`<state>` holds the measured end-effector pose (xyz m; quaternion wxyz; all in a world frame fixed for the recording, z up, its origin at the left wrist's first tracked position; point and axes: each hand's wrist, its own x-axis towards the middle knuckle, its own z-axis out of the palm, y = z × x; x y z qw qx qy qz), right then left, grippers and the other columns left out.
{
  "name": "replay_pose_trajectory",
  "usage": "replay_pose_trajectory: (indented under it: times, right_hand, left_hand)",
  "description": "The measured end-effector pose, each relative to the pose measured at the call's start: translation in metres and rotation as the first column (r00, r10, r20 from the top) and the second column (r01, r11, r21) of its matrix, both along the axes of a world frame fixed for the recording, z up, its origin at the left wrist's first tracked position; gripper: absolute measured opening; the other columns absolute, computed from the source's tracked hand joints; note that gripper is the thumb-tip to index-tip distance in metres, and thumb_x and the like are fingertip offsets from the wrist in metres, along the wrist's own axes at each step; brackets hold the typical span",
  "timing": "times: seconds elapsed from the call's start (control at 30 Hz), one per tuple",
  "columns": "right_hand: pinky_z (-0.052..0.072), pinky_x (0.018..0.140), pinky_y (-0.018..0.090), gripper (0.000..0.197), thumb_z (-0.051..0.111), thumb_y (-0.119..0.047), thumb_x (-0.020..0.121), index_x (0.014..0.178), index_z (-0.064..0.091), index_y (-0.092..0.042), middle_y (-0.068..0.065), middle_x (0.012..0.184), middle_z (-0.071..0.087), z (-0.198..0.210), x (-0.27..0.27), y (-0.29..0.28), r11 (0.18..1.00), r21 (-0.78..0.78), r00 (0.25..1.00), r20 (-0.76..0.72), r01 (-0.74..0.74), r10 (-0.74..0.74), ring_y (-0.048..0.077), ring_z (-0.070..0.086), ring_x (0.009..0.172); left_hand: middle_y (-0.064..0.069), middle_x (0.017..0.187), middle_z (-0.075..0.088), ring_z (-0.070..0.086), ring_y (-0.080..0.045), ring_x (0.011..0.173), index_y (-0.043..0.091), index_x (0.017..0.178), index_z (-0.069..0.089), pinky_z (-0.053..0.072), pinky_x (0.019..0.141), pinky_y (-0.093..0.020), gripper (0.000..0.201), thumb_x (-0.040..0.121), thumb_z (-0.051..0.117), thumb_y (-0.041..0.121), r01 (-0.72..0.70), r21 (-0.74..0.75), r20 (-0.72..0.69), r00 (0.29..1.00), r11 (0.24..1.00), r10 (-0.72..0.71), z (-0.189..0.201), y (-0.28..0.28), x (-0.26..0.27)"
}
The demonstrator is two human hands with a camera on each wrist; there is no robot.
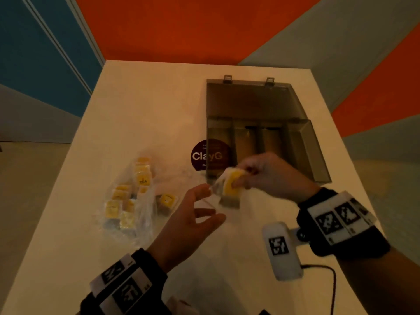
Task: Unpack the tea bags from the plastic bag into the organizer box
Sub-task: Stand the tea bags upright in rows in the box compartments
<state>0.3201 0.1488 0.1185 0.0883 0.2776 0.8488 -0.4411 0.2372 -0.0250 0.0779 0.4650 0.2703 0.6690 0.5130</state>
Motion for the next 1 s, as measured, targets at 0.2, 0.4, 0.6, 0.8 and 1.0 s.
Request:
replay_pose_trajectory:
  times: [0.2, 0.4, 0.6, 0.8, 1.0]
  right_hand:
    - [0.045, 0.071, 0.029, 0.021, 0.060, -0.023, 0.085, 0.103, 0.066, -0.013, 0.004, 0.097, 0.063, -0.025, -0.026, 0.097, 0.886, 0.424, 0.975, 0.024, 0.191, -0.221, 0.016, 0.058, 0.088]
    - [0.048, 0.080, 0.040, 0.019, 0.051, -0.016, 0.091, 0.107, 0.061, -0.015, 0.014, 0.115, 0.061, -0.077, -0.073, 0.126, 0.836, 0.547, 0.956, 0.262, -0.032, -0.135, 0.032, 0.057, 0.103]
    - [0.044, 0.093, 0.036, 0.036, 0.058, -0.016, 0.087, 0.123, 0.052, -0.014, 0.013, 0.130, 0.052, -0.096, -0.085, 0.133, 0.887, 0.394, 0.949, 0.097, 0.240, -0.300, 0.028, 0.050, 0.118]
    - [0.038, 0.107, 0.037, 0.055, 0.051, -0.021, 0.092, 0.142, 0.027, -0.017, 0.005, 0.143, 0.041, -0.094, -0.055, 0.109, 0.805, -0.022, 0.804, -0.035, 0.593, -0.593, 0.022, 0.043, 0.129]
    - [0.037, 0.097, 0.029, 0.049, 0.053, -0.012, 0.089, 0.135, 0.039, -0.012, 0.008, 0.133, 0.052, -0.119, -0.065, 0.080, 0.710, -0.127, 0.713, -0.027, 0.693, -0.701, 0.023, 0.048, 0.123]
  left_hand:
    - [0.027, 0.113, 0.047, 0.060, -0.005, 0.095, 0.052, 0.101, 0.038, 0.055, 0.077, -0.023, 0.046, 0.082, 0.060, 0.016, -0.031, -0.074, -0.101, 0.995, 0.997, 0.023, -0.009, -0.012, -0.015]
    - [0.017, 0.106, 0.059, 0.060, 0.001, 0.094, 0.045, 0.104, 0.046, 0.054, 0.067, -0.014, 0.050, 0.078, 0.064, 0.006, -0.034, -0.125, -0.062, 0.998, 0.992, 0.027, -0.018, -0.026, -0.023]
    - [0.035, 0.101, 0.055, 0.061, -0.001, 0.091, 0.043, 0.104, 0.048, 0.054, 0.068, -0.014, 0.050, 0.077, 0.065, 0.004, -0.044, -0.134, -0.027, 0.999, 0.990, 0.041, -0.023, -0.022, -0.026]
    - [0.039, 0.102, 0.053, 0.060, 0.002, 0.094, 0.044, 0.104, 0.046, 0.052, 0.065, -0.009, 0.054, 0.076, 0.066, 0.003, -0.032, -0.157, -0.021, 0.999, 0.987, 0.029, -0.034, -0.019, -0.026]
    - [0.028, 0.099, 0.061, 0.063, 0.000, 0.087, 0.044, 0.100, 0.048, 0.053, 0.061, -0.011, 0.060, 0.073, 0.066, -0.006, -0.021, -0.192, -0.010, 1.000, 0.981, 0.019, -0.044, -0.022, -0.028]
